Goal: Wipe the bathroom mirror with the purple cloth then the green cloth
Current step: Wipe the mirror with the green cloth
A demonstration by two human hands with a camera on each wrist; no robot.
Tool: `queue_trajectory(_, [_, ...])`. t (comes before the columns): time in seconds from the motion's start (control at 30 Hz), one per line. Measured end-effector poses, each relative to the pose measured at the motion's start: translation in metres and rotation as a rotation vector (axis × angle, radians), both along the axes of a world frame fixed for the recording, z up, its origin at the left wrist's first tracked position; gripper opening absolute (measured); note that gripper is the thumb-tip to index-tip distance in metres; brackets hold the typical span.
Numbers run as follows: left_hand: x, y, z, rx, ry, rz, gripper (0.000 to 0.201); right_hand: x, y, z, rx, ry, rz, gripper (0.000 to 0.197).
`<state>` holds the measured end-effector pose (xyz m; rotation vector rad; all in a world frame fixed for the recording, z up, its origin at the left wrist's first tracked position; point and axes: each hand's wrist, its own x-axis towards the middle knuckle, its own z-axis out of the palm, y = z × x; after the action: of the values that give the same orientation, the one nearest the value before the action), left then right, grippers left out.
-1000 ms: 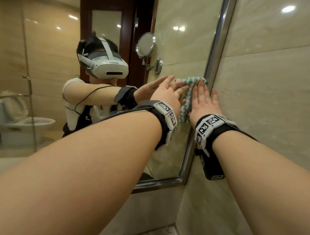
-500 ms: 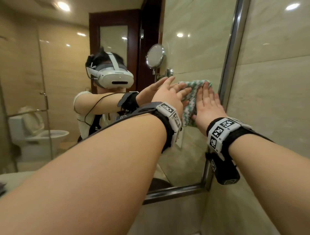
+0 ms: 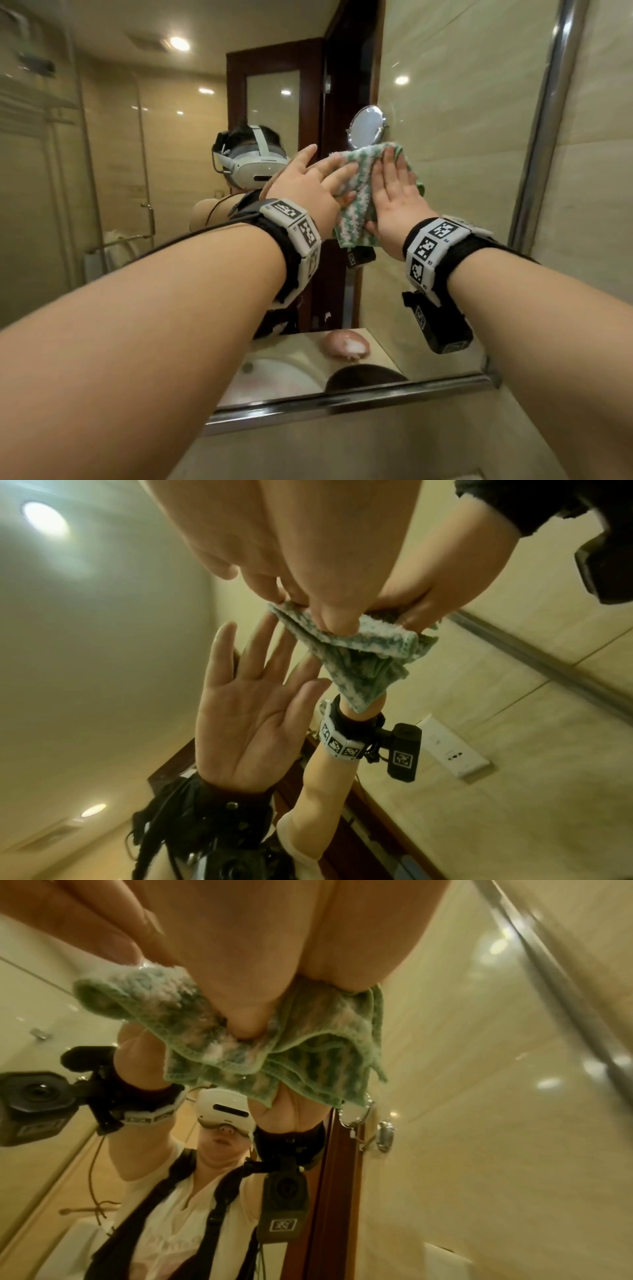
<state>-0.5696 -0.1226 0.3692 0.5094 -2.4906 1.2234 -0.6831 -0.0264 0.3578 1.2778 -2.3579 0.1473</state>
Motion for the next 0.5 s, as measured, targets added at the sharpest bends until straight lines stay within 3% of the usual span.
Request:
queue_trajectory(0.27, [0.082, -0.046, 0.004, -0.066, -0.014, 0.146, 0.059, 0.076, -0.059, 0.004, -0.009, 0.049, 0.07, 0.095])
queue_trajectory(0.5, [0.094, -0.056, 0.007, -0.061, -0.022, 0.155, 0.055, 0.083, -0.069, 0.003, -0.023, 0.073, 0.067, 0.085])
